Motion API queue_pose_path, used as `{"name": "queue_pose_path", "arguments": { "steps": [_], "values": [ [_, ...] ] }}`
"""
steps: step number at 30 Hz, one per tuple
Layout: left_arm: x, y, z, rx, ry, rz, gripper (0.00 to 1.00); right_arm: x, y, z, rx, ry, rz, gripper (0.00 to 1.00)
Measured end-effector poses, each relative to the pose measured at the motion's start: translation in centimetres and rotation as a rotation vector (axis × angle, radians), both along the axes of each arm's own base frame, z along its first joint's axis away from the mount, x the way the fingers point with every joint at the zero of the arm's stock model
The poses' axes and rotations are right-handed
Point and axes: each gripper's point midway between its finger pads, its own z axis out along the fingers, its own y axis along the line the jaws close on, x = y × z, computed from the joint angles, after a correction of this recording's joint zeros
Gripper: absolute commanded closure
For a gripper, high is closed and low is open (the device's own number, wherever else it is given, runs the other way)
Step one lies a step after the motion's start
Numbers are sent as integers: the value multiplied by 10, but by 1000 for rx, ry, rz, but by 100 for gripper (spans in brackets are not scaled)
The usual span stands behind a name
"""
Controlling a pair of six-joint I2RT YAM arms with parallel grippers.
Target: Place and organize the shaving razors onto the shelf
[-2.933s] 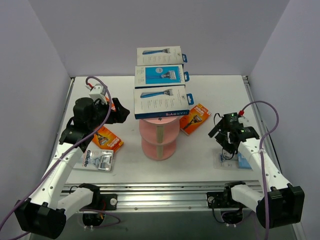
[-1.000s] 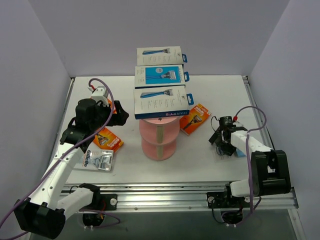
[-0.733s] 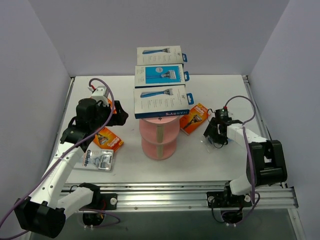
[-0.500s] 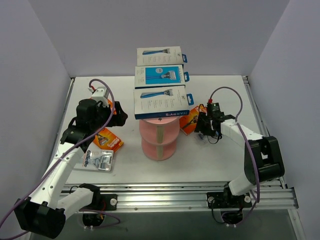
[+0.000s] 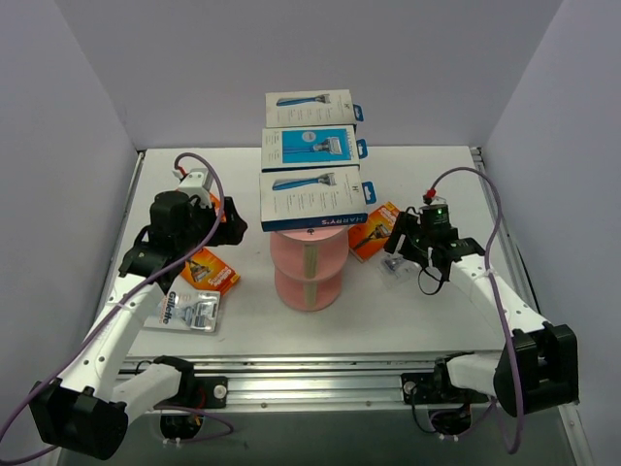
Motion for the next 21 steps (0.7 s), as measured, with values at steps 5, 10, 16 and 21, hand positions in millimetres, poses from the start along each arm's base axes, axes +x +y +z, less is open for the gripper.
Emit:
{"name": "queue_pose_path", "arguments": {
  "steps": [5,10,16,21],
  "values": [
    [0,1,0,2,0,4,6,-3,-7,-16,61,34,-80,0],
    [2,4,0,11,-3,21,6,-10,-8,-32,109,61,-143,2],
    [3,7,-1,20,-5,36,6,-2,-8,-28,152,34,-194,53],
    [3,7,-1,18,-2,35,6,1,-9,-35,159,52,-264,55]
  ]
}}
